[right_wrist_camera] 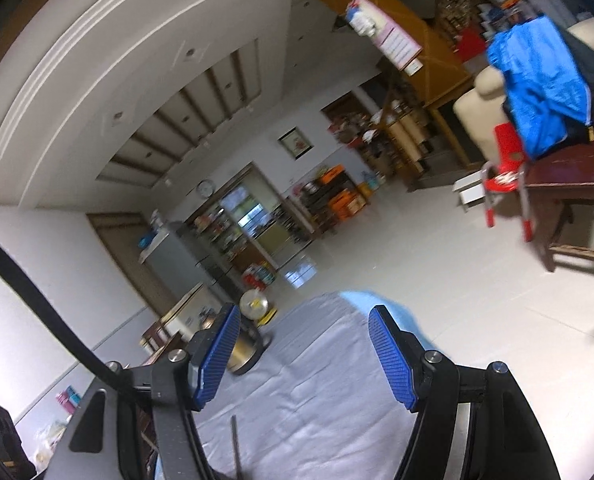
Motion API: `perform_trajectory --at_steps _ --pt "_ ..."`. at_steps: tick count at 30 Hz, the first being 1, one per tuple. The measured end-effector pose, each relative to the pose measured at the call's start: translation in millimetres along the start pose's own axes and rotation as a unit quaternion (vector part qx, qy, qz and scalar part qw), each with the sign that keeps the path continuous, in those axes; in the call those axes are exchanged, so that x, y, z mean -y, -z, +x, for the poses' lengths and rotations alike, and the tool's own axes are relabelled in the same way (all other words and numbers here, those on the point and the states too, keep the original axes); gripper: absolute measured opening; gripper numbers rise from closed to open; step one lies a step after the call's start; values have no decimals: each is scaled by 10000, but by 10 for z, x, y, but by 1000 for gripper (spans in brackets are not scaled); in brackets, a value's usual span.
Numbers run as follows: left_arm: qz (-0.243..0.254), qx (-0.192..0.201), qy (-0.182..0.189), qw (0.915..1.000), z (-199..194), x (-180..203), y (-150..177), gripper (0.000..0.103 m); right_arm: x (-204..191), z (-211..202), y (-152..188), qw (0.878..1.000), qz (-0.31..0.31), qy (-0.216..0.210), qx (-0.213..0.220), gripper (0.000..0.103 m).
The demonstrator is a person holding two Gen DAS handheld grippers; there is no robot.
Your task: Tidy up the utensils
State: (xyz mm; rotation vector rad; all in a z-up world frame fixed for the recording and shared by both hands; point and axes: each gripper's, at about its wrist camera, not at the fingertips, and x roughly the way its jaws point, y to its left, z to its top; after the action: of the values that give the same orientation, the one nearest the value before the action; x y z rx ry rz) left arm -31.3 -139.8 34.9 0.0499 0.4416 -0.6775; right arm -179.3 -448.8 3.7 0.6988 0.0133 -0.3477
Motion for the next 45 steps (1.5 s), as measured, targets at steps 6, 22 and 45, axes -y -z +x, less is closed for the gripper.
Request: perform_trajectory --at_steps 6,22,45 --pt "249 134 217 9994 -171 80 27 64 187 -417 -273 9985 3 420 353 71" --pt "-279 426 383 9980 -374 -328 -28 64 -493 -507 -379 9966 -417 409 579 71" --pt "-674 488 209 9963 -392 -551 30 64 -611 -243 -281 9976 -557 339 248 71"
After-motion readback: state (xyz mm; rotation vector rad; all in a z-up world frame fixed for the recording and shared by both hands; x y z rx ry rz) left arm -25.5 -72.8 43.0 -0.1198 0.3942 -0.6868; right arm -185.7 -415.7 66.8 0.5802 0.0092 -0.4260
